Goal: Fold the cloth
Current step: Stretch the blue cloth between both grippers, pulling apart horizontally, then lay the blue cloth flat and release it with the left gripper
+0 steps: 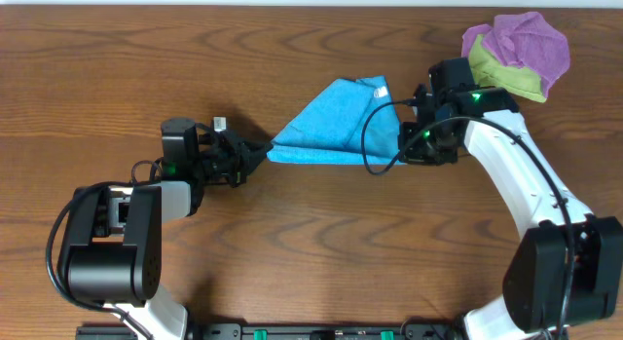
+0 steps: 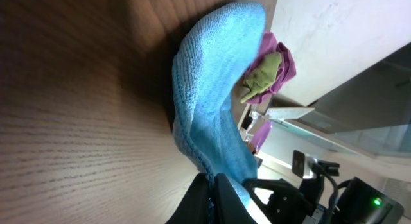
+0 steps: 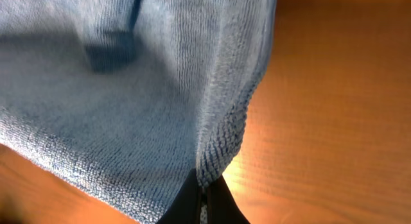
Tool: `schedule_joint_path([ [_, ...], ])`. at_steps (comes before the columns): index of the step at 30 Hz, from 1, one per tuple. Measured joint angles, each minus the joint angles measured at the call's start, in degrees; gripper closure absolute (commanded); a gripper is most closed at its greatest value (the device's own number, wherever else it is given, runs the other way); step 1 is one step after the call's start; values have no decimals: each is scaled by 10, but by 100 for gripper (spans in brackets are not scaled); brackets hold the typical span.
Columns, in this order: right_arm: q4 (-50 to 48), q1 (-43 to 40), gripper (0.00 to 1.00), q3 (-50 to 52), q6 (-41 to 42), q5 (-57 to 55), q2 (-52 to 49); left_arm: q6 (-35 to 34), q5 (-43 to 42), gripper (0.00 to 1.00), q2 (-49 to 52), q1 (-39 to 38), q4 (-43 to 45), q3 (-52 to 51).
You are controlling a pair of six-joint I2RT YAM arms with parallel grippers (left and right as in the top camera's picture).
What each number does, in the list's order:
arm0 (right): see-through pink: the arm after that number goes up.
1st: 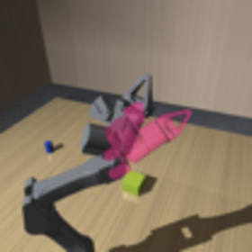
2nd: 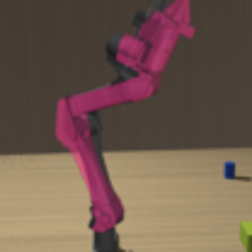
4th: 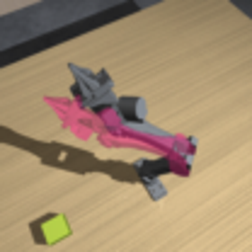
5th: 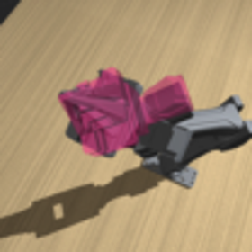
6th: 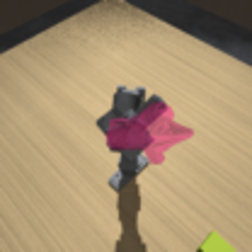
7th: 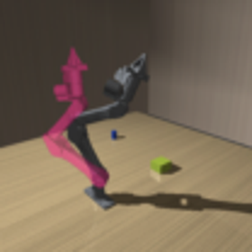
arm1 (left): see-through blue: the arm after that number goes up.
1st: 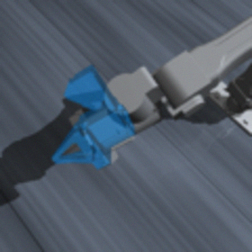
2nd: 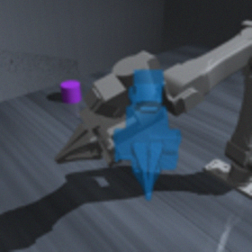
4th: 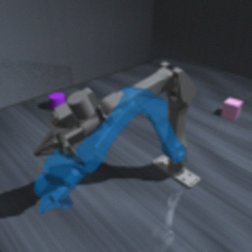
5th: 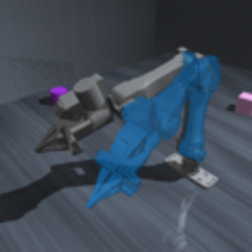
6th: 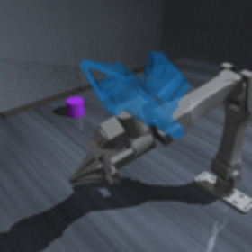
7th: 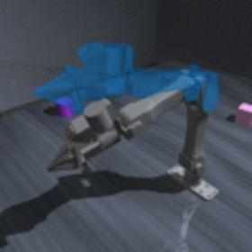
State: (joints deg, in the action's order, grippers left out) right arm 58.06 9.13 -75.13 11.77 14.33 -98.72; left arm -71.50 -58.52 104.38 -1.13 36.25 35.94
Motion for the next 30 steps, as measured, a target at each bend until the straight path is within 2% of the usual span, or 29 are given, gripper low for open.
schedule_joint_path([
  [10, 47, 0, 99, 0, 1, -17, 0, 32, -44, 95, 0, 0, -20, 1],
  [18, 66, 0, 99, 0, 3, -23, 0, 129, -57, 94, 0, 11, -151, 5],
  [21, 75, 0, 94, 0, 3, -28, 0, 184, -56, 94, 0, 26, -210, 7],
  [24, 87, 0, 73, 0, 10, -35, 0, 232, -55, 94, 0, 36, -250, 9],
  [25, 91, 0, 59, 0, 12, -37, 0, 245, -55, 94, 0, 37, -259, 9],
  [27, 99, 0, 41, 0, 13, -39, 0, 266, -54, 92, 0, 39, -271, 9],
  [30, 109, 0, 4, 0, 15, -43, 0, 286, -53, 88, 0, 42, -278, 9],
])
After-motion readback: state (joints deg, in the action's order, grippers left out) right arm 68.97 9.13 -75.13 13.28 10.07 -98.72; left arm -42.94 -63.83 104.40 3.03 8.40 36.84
